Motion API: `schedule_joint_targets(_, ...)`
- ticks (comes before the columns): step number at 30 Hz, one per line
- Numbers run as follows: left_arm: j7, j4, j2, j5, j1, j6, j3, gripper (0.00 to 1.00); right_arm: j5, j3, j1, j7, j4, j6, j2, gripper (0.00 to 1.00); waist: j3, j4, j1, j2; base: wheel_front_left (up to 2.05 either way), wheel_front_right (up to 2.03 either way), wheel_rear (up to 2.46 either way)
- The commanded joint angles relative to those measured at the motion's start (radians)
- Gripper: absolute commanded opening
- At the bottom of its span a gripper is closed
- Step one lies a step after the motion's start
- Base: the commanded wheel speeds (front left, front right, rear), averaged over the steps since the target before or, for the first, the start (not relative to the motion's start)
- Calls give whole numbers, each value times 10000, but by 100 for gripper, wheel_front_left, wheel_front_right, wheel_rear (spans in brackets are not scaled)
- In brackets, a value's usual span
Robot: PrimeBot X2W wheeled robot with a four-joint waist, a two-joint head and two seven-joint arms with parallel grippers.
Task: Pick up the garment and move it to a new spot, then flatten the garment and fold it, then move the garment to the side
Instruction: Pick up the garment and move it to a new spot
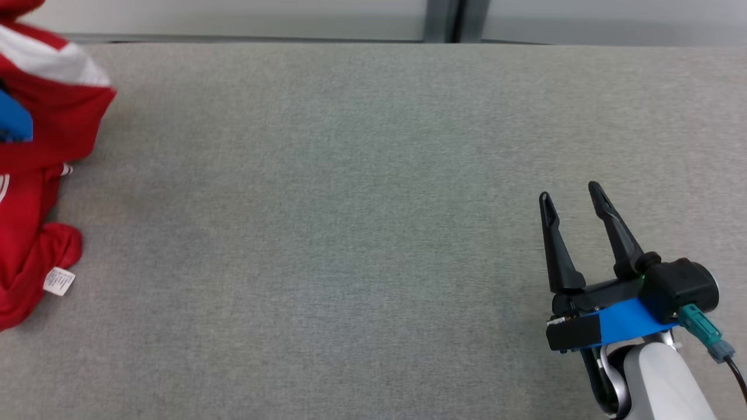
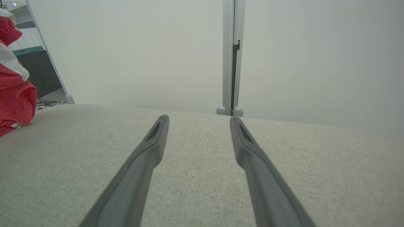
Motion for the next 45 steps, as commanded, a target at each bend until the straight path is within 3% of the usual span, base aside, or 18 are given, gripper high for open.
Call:
schedule_joint_targets(1, -132, -557, -80, 203, -268, 122, -81, 0, 141, 30, 206, -35, 32, 1, -54, 100, -339, -358, 1, -1, 0, 0, 0)
schedule_joint_targets(8, -179, -2421, -266, 588, -728, 225, -292, 0, 545, 156, 357, -36, -49, 1, -54, 100, -580, -1274, 1, -1, 0, 0, 0)
schedule_joint_targets(13, 279, -3958, -957, 764, -1242, 183, -959, 0, 857, 122, 367, -35, -162, 1, -51, 100, -451, -2190, 1, -1, 0, 0, 0)
schedule_joint_targets(19, 675, -4452, -1769, 866, -1314, 68, -1821, 0, 1070, 110, 326, -35, -203, 1, -51, 100, -307, -2635, 1, -1, 0, 0, 0)
schedule_joint_targets(29, 478, -3612, -3148, 728, 533, -103, -3650, 0, 1246, 66, 239, -35, -252, 1, -52, 100, -191, -2799, 1, -1, 0, 0, 0)
schedule_joint_targets(38, 17, -1721, -3912, 618, 2649, -163, -4899, 0, 1263, 104, 181, -35, -150, 1, -52, 100, -109, -2727, 1, -1, 0, 0, 0)
schedule_joint_targets(39, -23, -1518, -3986, 621, 2745, -176, -5002, 29, 1249, 103, 177, -35, -135, 1, -52, 100, -113, -2706, 1, -1, 0, 0, 0)
schedule_joint_targets(40, -63, -1389, -4044, 609, 2759, -184, -5056, 100, 1231, 89, 180, -35, -119, 1, -52, 100, -130, -2675, 1, -1, 0, 0, 0)
schedule_joint_targets(45, -202, -1332, -4183, 488, 2643, -177, -4799, 100, 1160, 56, 358, -35, -12, 1, -54, 100, -404, -2456, 1, -1, 0, 0, 0)
